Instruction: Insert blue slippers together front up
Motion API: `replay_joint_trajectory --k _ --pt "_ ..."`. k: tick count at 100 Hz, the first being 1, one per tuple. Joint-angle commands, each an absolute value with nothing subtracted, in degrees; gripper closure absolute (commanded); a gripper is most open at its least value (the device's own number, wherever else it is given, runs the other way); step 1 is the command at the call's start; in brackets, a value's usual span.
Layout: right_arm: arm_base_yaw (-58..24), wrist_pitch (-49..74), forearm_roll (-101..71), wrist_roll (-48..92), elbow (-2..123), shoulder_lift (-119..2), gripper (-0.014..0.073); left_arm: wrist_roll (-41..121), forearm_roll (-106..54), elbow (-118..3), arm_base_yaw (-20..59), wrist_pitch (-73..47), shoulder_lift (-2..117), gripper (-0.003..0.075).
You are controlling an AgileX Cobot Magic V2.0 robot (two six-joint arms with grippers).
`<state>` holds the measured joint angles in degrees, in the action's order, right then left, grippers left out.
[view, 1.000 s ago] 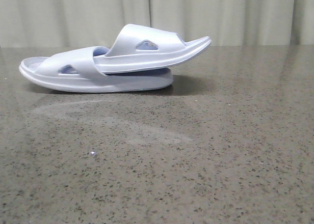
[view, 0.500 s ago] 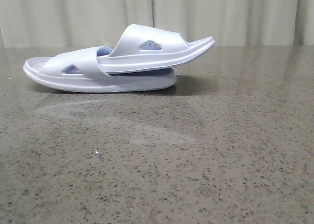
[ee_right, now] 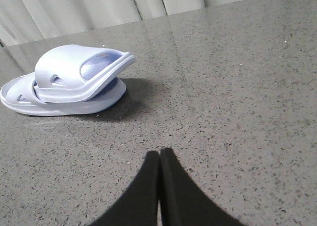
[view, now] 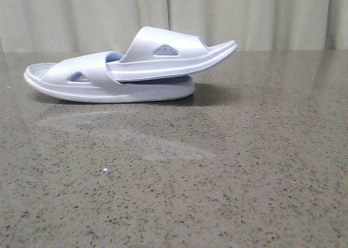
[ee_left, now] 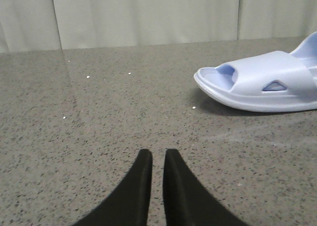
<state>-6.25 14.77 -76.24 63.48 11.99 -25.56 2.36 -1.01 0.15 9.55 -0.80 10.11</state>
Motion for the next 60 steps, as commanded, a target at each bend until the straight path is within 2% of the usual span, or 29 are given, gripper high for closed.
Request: replay_joint_trajectory --k 1,60 --pt "-6.3 14.0 -77.4 64.0 13.6 -25.7 0.0693 2.7 -1.1 0.7 7.9 1.2 9.7 0.0705" --pt "-6.3 14.0 -77.4 64.0 13.6 -25.7 0.0693 2.8 -1.2 0.7 3.4 0.0 7.0 0.0705"
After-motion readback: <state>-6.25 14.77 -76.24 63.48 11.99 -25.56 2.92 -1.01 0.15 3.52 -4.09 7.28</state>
